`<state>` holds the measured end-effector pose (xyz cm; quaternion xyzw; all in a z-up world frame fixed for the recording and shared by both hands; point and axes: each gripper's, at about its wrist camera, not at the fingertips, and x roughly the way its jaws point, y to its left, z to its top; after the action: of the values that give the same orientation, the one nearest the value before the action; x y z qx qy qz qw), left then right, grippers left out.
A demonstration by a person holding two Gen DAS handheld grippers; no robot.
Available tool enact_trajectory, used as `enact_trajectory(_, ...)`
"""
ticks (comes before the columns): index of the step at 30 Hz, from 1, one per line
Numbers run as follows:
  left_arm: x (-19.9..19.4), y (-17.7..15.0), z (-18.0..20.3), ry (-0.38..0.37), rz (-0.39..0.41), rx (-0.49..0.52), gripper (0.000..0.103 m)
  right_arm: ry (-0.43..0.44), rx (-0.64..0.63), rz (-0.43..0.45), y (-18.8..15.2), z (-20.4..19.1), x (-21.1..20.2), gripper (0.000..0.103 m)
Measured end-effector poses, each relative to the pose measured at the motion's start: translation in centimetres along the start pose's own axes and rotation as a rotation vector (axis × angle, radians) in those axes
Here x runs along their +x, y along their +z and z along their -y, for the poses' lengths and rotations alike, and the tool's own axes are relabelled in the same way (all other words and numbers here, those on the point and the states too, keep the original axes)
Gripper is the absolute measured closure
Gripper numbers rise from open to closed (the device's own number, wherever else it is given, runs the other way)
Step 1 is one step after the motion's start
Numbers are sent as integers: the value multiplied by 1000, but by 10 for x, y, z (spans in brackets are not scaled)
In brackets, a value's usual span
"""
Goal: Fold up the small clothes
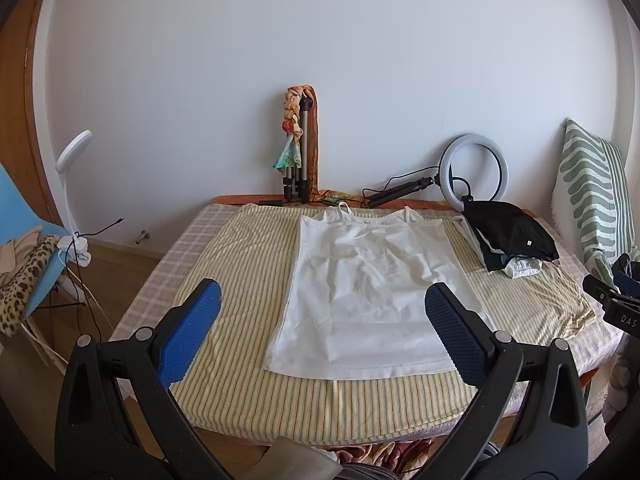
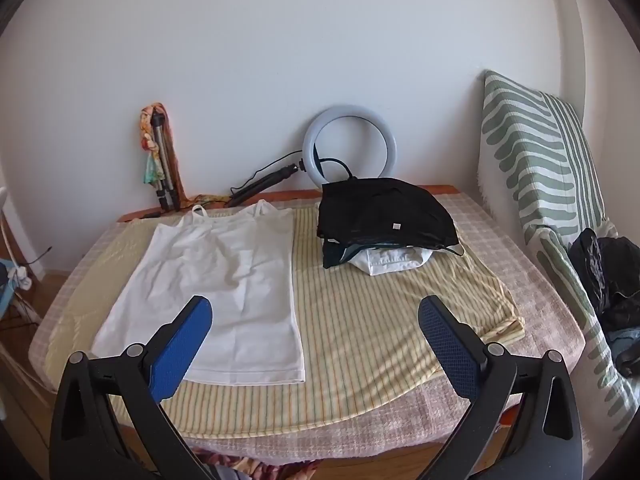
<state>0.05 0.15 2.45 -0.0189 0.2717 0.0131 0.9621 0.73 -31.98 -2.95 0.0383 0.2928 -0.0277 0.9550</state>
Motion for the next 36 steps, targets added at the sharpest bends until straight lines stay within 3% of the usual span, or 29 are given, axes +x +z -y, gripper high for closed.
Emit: enact_trajectory(36, -14, -2, 7, -16, 31, -10, 0, 8, 17, -3, 4, -1, -3, 1)
